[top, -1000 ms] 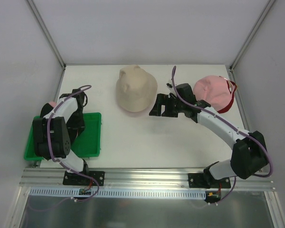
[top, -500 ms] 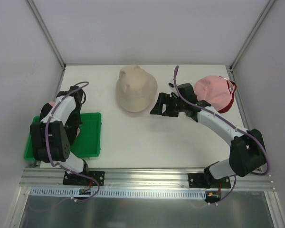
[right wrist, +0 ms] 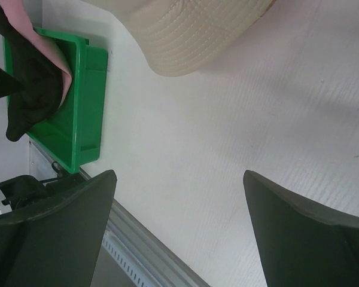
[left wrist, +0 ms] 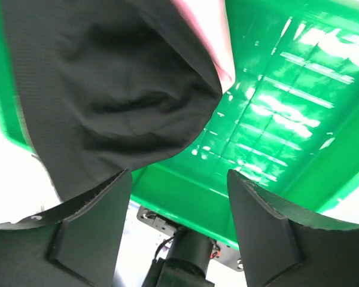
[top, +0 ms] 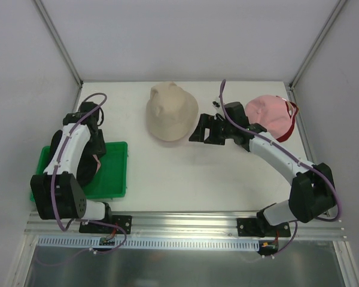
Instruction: Stack the hats
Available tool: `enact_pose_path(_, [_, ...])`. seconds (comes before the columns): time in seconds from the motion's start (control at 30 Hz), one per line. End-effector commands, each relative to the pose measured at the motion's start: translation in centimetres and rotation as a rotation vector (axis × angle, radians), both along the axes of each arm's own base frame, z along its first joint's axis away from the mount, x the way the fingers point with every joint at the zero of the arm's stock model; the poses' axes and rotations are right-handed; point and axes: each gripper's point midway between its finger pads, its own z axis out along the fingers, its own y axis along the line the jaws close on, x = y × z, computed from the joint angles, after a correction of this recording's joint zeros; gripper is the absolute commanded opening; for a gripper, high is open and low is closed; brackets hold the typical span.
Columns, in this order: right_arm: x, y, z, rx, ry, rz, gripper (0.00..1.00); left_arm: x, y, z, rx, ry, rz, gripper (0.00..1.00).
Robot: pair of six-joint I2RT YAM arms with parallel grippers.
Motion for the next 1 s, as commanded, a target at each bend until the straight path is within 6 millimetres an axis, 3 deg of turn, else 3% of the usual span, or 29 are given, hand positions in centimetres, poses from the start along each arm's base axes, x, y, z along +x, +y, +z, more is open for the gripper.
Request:
enact_pose_path(0.0, [0.3,0.6,2.5,0.045,-0.064,0.007,0.93,-0.1,0.1,-2.8,0.015,0.07,-0.026,0.67])
enact_pose_path(0.17, [0.4,1.0,2.1,0.081,-0.079,0.009,0.93,1.2,0.4,-5.7,0.031,0.059,-0.047,0.66])
enact_pose_path(0.43, [-0.1,1.8,0.9,0.118,-0.058,0.036,0.93,2.6,1.7,-6.9,0.106,0.045,-0.067,0.58])
enact_pose_path(0.6, [-0.1,1.7,0.3,0.11,-0.057,0.04,0.93,1.8,1.9,-8.8,0.113,0.13,-0.08,0.52])
enact_pose_path(0.83, [0.0,1.7,-0.2,0.106,-0.049,0.043,0.93,1.2,2.4,-9.2,0.143,0.178,-0.09,0.47])
enact_pose_path(0.93, [0.0,1.8,-0.7,0.103,-0.038,0.047,0.93,0.9,2.6,-9.2,0.159,0.198,-0.081,0.38])
enact_pose_path(0.97, [0.1,1.8,-0.8,0.104,-0.035,0.045,0.93,0.8,2.7,-9.2,0.162,0.207,-0.078,0.31])
